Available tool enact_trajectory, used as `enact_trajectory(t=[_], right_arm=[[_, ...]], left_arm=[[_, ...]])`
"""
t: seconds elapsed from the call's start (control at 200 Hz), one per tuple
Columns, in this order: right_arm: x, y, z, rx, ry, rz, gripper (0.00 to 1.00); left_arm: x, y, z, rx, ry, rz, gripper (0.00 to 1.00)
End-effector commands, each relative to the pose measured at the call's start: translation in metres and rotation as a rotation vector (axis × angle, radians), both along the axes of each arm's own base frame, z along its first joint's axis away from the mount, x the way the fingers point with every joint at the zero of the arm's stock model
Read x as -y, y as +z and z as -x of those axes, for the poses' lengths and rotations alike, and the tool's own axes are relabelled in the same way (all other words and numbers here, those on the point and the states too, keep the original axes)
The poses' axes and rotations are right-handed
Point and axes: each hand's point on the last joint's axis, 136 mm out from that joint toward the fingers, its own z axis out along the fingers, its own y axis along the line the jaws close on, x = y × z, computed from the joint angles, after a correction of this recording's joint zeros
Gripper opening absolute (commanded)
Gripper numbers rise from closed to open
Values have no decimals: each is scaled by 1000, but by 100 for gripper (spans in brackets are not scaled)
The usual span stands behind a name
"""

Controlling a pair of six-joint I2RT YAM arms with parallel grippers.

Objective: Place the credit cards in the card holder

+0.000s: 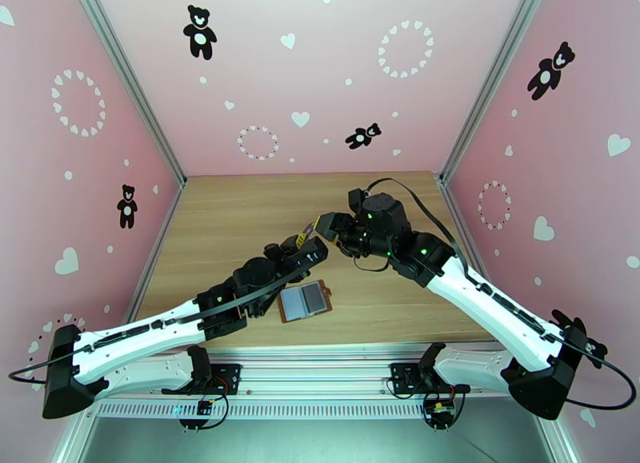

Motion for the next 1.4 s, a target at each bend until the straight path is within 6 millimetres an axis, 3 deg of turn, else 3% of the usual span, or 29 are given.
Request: enact_trajectory(t=[0.0, 0.06, 0.07, 0.105, 0.455, 0.656, 0.976, 1.396], right_arm=[[0, 32, 2, 56, -1, -70, 58], [-2, 31, 1, 47, 4, -76, 58], [-3, 31, 1, 46, 5, -78, 58], [-5, 31, 1, 43, 12, -80, 58], [-14, 8, -3, -21, 27, -53, 46], [-8, -1, 0, -34, 13, -34, 48], [8, 1, 8, -18, -13, -2, 51], [-7, -15, -3, -91, -3, -1, 50]], left_arm=[[6, -10, 2, -14, -33, -19, 0], [6, -10, 2, -15, -35, -14, 0], [5, -21, 2, -26, -33, -33, 0], [5, -25, 2, -29, -32, -39, 0], [2, -22, 2, -20, -35, -19, 0], [1, -24, -1, -18, -23, -22, 0], [0, -25, -2, -13, -20, -21, 0], [2, -25, -3, -3, -25, -23, 0]])
